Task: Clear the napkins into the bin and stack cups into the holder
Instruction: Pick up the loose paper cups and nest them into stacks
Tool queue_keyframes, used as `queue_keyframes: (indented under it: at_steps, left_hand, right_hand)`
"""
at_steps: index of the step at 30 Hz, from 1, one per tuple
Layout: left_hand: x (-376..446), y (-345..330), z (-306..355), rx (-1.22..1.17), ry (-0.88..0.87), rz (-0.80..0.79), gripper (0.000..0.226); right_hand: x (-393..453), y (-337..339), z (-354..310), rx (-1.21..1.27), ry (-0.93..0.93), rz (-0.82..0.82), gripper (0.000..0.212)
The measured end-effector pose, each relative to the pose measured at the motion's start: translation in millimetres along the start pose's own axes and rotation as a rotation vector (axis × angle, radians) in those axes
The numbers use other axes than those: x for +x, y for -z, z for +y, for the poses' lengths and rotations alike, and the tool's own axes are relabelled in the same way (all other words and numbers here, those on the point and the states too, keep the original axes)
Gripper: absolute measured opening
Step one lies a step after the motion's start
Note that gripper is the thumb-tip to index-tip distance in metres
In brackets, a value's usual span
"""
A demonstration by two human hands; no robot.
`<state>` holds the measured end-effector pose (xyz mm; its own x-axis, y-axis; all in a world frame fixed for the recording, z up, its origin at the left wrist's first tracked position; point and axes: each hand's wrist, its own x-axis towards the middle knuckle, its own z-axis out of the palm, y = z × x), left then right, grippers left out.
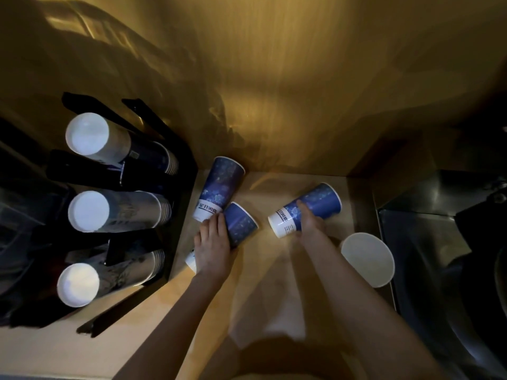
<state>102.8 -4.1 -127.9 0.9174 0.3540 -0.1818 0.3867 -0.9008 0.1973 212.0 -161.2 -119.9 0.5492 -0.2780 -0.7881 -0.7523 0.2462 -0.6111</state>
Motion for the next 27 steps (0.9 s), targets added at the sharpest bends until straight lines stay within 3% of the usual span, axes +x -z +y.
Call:
queue_keyframes:
  at_steps: [6,8,13,16,20,27]
  left_hand:
    - [3,8,-1,-0.122,0.027,-0.008,0.087]
    - [5,16,-2,-0.250,0.061,-0.001,0.086]
    - [6,47,-13,-0.668,0.140,0.106,0.084]
    - [1,68,-17,-0.776,0.155,0.173,0.082]
    - [-10,101,-16,-0.839,0.087,0.300,0.086]
    - [-35,145,7,-1.046,-0.096,0.395,0.095]
  right_hand:
    - [-5,0,-3,-0.032,0.078,-0.099,0.057]
    - [-11,-1,-3,-0.039,0.176,-0.140,0.050]
    - [-37,-2,7,-0.091,0.541,-0.290,0.053]
    - [-46,4,26,-0.251,0.662,-0.320,0.063]
    - [-52,10,48,-0.528,0.732,-0.317,0.082]
    - [-53,16,65,-0.688,0.783,-0.341,0.077]
